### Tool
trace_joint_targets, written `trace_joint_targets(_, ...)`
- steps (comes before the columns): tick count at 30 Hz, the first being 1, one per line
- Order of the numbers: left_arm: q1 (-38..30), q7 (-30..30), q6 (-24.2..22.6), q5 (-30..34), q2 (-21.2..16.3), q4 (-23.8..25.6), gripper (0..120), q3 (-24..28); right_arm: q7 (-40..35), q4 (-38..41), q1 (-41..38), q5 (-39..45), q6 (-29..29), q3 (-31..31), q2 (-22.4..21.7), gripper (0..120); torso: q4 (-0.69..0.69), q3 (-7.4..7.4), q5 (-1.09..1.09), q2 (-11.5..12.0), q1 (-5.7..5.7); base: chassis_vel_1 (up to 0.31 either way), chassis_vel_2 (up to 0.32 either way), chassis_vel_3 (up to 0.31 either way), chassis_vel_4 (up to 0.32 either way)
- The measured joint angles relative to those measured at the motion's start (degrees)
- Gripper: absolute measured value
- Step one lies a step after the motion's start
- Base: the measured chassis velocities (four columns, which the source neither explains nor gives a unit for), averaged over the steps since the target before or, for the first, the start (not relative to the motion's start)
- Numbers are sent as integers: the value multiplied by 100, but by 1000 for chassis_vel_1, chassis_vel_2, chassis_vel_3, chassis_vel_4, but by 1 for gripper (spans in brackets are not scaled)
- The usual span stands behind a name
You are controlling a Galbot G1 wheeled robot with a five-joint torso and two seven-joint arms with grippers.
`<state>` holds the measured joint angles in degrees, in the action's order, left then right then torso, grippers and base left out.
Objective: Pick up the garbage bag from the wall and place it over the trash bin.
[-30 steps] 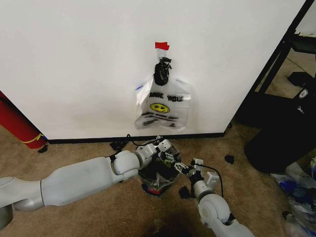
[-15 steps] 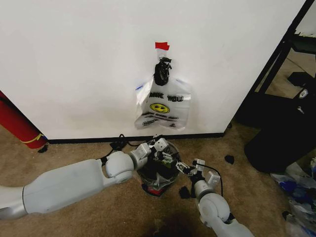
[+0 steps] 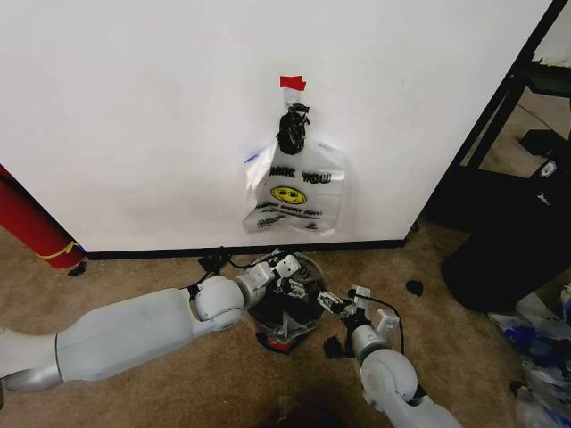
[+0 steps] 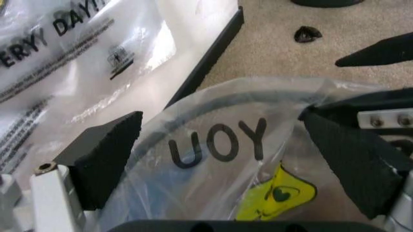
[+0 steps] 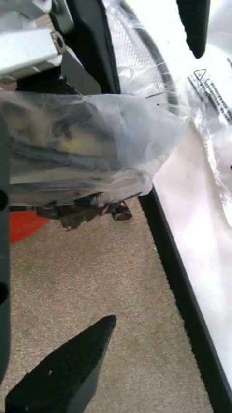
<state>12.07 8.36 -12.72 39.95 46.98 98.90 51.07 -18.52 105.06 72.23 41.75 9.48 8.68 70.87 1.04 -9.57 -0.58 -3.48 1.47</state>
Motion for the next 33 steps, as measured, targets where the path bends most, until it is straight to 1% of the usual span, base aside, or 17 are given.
trace_joint_targets(9, -122, 2, -5, 3, 248, -277, 99, 141, 11, -28, -12, -19, 1, -7, -17, 100, 0, 0, 0, 0, 0, 0, 0, 0, 0)
trace_joint_targets(24, -234, 24, -43, 62, 398, -323, 99, 208, 142, -66, -24, -325, -27, -55, -104, 100, 0, 0, 0, 0, 0, 0, 0, 0, 0)
trace_joint_targets(28, -236, 51, -51, 71, 420, -326, 99, 221, 260, -154, -50, -696, -138, -124, -136, 100, 0, 0, 0, 0, 0, 0, 0, 0, 0)
trace_joint_targets(31, -224, 83, -52, 71, 435, -342, 99, 240, 396, -288, -73, -1148, -339, -169, -139, 100, 0, 0, 0, 1, 0, 0, 0, 0, 0)
trace_joint_targets(33, -223, 88, -54, 70, 436, -343, 99, 242, 427, -315, -75, -1245, -397, -178, -140, 100, 0, 0, 0, 0, 0, 0, 0, 0, 0)
